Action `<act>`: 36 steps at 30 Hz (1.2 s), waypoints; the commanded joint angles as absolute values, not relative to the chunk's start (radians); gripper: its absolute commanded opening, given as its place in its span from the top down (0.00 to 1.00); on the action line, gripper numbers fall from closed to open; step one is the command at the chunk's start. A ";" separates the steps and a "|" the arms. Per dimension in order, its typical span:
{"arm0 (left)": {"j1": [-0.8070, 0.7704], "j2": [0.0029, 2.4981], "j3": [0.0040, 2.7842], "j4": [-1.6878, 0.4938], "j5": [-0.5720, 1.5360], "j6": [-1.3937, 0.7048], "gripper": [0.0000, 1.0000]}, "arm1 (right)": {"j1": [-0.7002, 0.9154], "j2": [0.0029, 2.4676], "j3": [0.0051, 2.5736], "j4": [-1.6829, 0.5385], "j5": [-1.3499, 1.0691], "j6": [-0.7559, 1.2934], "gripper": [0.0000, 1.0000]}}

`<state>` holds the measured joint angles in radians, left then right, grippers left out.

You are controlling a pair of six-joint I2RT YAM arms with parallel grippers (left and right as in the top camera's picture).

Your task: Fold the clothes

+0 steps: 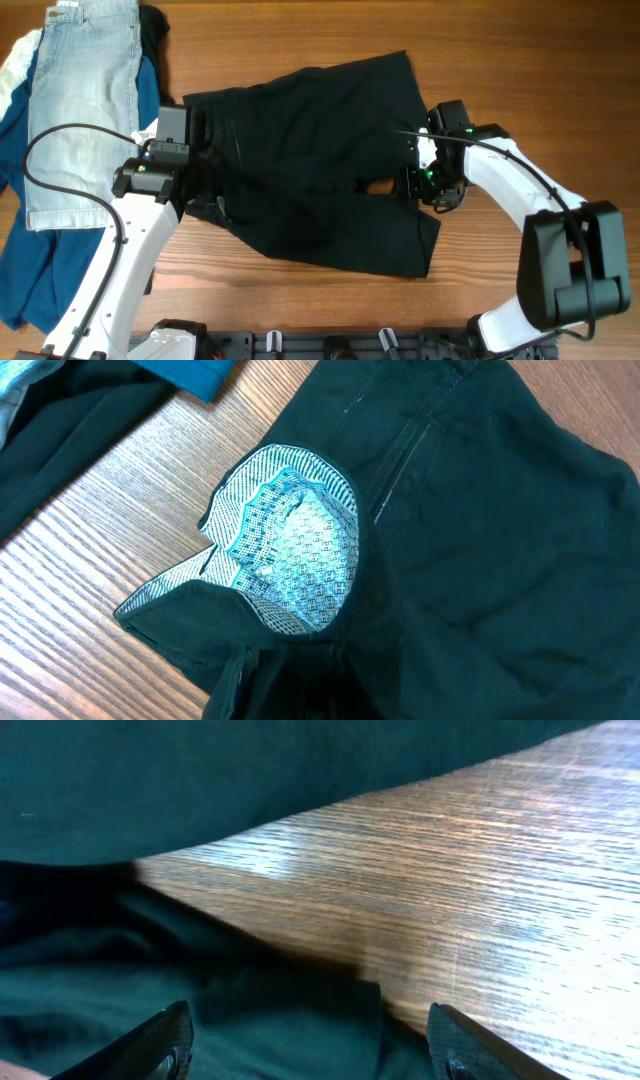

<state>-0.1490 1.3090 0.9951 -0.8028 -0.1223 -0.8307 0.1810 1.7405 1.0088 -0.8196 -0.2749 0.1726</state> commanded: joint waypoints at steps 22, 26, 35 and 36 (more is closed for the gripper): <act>-0.149 1.169 1.040 -0.776 -0.121 -0.800 0.96 | 0.065 1.568 1.451 -0.994 -0.284 0.132 0.96; -0.149 1.037 1.041 -0.749 -0.157 -0.788 0.96 | 0.064 1.562 1.576 -0.955 -0.228 0.130 0.96; -0.149 1.212 1.041 -0.528 -0.230 -0.788 0.96 | 0.064 1.749 1.576 -0.638 -0.224 0.078 0.96; -0.149 1.278 1.041 -0.467 -0.230 -0.788 0.96 | 0.064 1.787 1.576 -0.607 -0.225 0.078 0.96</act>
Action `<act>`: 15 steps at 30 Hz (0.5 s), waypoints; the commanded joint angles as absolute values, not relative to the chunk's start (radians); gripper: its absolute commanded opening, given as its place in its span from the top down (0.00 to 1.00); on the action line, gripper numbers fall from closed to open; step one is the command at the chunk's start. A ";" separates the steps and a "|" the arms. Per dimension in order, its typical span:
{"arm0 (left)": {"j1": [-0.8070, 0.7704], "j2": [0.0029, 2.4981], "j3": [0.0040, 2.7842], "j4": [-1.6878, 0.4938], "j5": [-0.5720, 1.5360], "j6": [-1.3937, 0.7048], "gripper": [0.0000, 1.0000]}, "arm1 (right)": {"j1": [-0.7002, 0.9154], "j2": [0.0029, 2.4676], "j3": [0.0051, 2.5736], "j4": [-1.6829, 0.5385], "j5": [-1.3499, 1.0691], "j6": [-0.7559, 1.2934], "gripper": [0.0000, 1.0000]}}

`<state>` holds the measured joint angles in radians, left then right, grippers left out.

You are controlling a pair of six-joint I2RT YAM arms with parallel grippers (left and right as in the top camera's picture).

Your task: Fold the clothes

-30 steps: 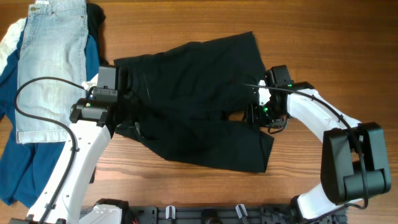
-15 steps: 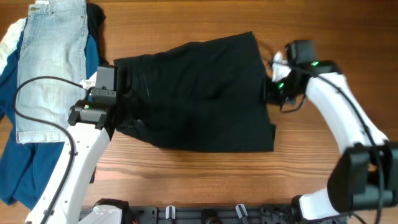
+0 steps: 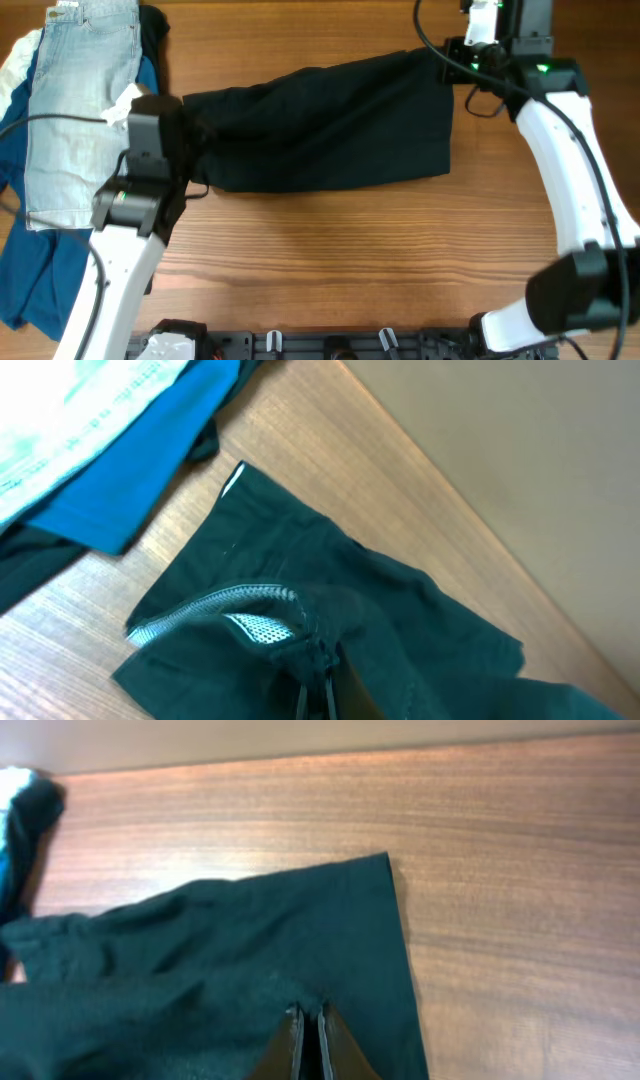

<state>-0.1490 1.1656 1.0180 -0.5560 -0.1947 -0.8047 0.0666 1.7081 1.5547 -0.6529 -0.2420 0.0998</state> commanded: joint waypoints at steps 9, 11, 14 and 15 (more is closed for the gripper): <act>-0.149 1.667 1.041 -0.061 -0.331 -0.788 0.96 | 0.082 2.074 1.576 -0.334 -0.263 0.075 0.96; -0.149 1.706 1.041 -0.031 -0.369 -0.789 0.96 | 0.099 2.130 1.576 -0.268 -0.262 0.079 0.96; -0.149 1.748 1.041 0.028 -0.418 -0.789 0.96 | 0.118 2.181 1.576 -0.169 -0.262 0.082 0.96; -0.148 1.759 1.041 0.051 -0.422 -0.789 0.96 | 0.121 2.190 1.576 -0.140 -0.257 0.086 0.96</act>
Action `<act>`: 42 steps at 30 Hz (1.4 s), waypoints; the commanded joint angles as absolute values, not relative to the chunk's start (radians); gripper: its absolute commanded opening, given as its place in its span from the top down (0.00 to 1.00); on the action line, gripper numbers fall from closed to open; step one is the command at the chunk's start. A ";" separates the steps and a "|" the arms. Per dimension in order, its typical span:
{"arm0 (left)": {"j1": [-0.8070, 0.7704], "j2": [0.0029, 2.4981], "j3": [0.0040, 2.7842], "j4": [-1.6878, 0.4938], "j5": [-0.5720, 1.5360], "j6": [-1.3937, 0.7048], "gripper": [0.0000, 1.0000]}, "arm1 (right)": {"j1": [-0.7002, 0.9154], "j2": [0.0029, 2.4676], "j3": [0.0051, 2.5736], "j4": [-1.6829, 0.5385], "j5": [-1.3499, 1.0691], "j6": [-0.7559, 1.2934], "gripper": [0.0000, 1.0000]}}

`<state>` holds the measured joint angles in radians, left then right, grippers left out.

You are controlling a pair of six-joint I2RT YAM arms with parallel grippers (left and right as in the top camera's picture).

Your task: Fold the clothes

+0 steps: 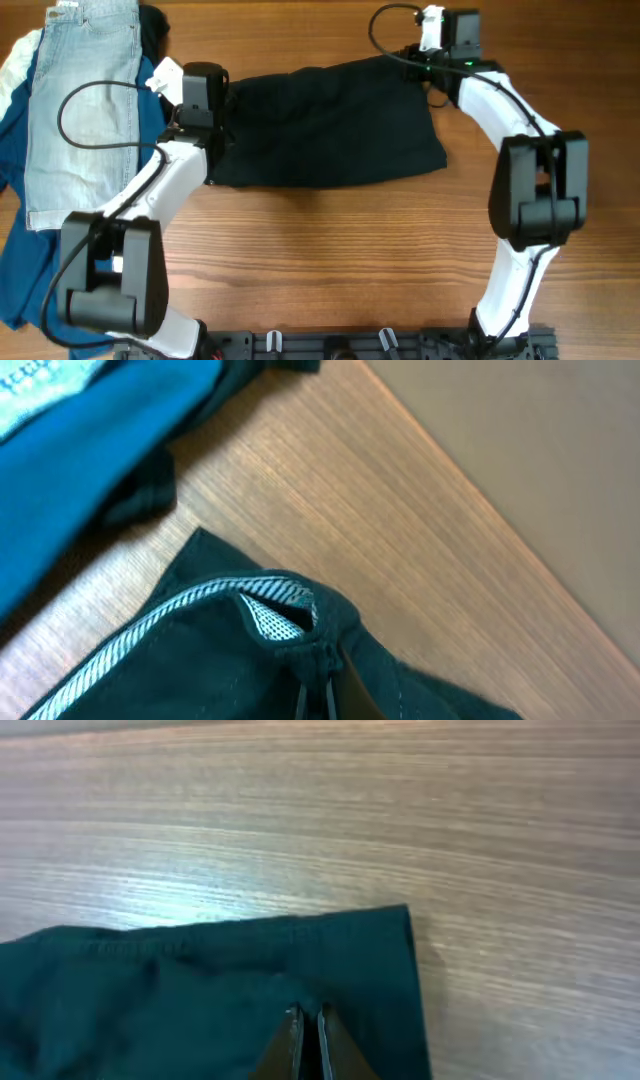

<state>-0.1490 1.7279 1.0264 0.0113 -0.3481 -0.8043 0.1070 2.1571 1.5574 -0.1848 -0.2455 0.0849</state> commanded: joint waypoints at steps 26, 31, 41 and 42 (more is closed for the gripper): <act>-0.104 1.573 1.054 -0.508 0.149 -0.432 0.00 | 0.206 2.114 1.547 -0.719 -0.411 0.001 0.00; -0.107 1.573 1.056 -0.525 0.188 -0.418 0.00 | 0.174 2.202 1.546 -0.732 -0.348 0.033 0.00; -0.109 1.573 1.061 -0.474 0.191 -0.418 0.00 | -0.056 2.245 1.546 -0.873 -0.329 0.029 0.00; -0.109 1.575 1.061 -0.458 0.190 -0.419 0.00 | -0.076 2.245 1.546 -0.881 -0.331 0.030 0.01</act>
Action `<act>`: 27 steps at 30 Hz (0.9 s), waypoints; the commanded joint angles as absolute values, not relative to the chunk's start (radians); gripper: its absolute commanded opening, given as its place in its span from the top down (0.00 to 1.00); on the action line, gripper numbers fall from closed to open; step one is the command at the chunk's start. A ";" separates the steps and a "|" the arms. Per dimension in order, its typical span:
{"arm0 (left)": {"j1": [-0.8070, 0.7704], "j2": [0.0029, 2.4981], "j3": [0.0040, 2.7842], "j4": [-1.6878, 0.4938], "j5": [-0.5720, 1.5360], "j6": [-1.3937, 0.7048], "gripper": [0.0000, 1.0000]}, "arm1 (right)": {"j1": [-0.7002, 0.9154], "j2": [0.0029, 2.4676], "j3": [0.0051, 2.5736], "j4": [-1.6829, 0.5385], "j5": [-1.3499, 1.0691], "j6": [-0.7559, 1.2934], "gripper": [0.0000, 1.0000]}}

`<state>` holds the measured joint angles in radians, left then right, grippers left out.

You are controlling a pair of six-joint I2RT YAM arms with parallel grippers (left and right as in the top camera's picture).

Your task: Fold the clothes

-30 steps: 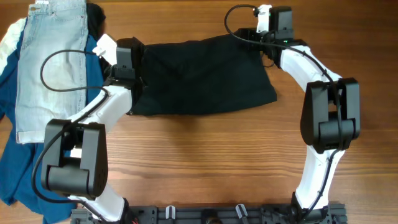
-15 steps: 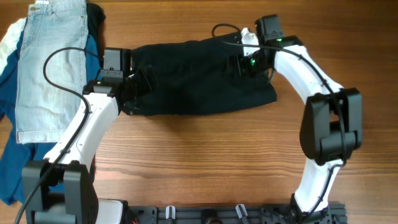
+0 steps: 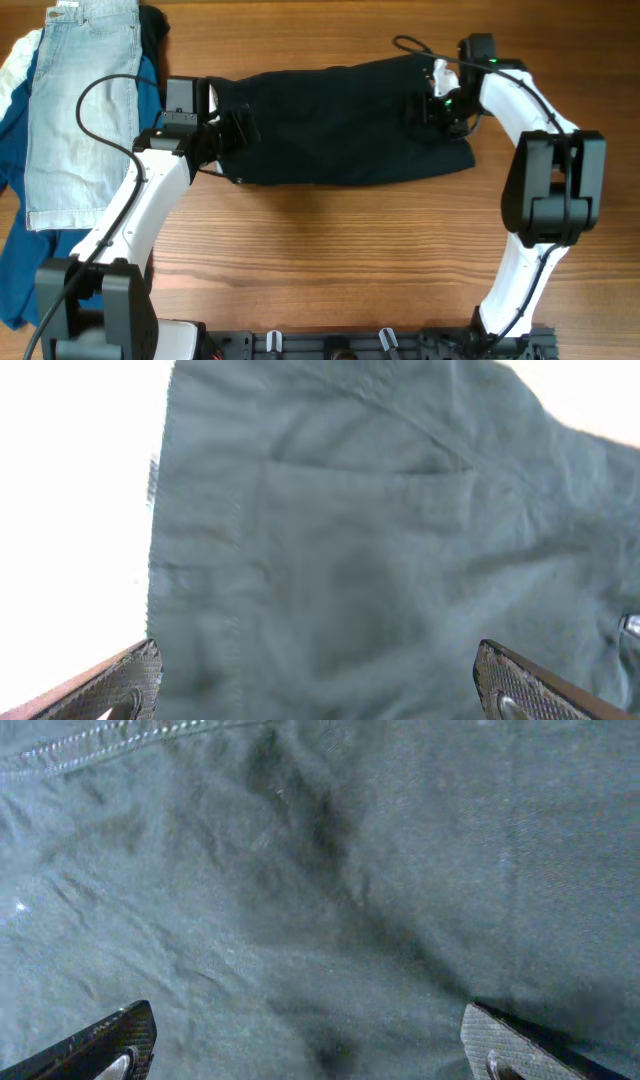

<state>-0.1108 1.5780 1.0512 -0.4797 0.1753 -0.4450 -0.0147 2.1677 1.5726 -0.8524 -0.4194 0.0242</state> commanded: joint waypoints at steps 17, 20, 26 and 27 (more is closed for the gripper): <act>0.051 1.921 1.061 -0.324 0.514 -0.004 0.00 | -0.091 1.985 1.653 -0.956 -0.416 0.030 0.04; 0.036 1.976 1.061 -0.263 0.580 -0.015 0.03 | -0.091 1.985 1.653 -0.955 -0.416 0.030 0.04; -0.033 2.012 1.061 -0.219 0.560 -0.122 0.32 | -0.091 1.985 1.653 -0.954 -0.421 0.030 0.06; -0.033 2.012 1.061 -0.213 0.556 -0.144 0.53 | -0.090 1.985 1.653 -0.953 -0.420 0.030 0.06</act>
<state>-0.0200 1.9560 1.0866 -0.2035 0.5728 -0.0662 -0.0841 1.9923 1.6428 -0.9565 -0.4252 0.0246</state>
